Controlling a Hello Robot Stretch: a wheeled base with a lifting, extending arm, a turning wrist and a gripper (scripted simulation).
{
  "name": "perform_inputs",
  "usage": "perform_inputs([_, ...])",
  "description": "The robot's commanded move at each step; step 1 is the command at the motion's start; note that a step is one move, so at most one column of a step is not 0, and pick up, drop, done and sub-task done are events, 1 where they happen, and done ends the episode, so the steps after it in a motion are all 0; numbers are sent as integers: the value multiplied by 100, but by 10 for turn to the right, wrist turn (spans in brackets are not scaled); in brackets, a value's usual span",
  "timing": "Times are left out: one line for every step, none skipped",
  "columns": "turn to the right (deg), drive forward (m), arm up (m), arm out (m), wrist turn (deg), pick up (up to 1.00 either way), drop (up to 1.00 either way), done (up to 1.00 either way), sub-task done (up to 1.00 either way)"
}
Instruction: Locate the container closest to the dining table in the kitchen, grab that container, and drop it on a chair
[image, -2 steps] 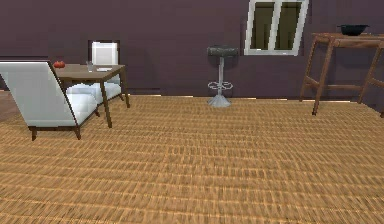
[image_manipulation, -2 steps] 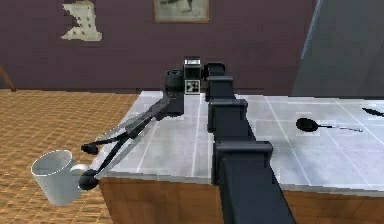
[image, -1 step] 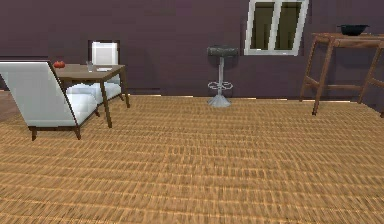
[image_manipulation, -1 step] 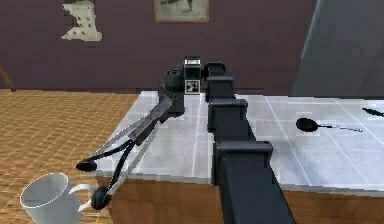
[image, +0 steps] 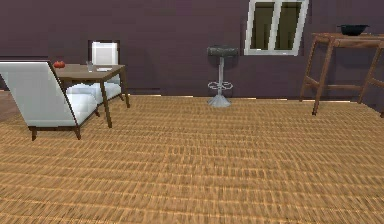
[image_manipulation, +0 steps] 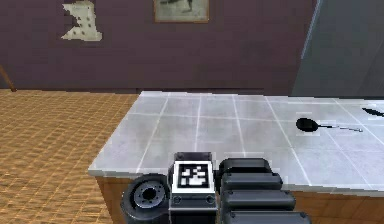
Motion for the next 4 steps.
perform_inputs([-450,0,0,0,0,0,0,0,0])
perform_inputs([-390,0,0,0,0,0,0,0,0])
perform_inputs([0,15,0,0,0,0,0,0,0])
perform_inputs([90,0,0,0,0,0,0,0,0])
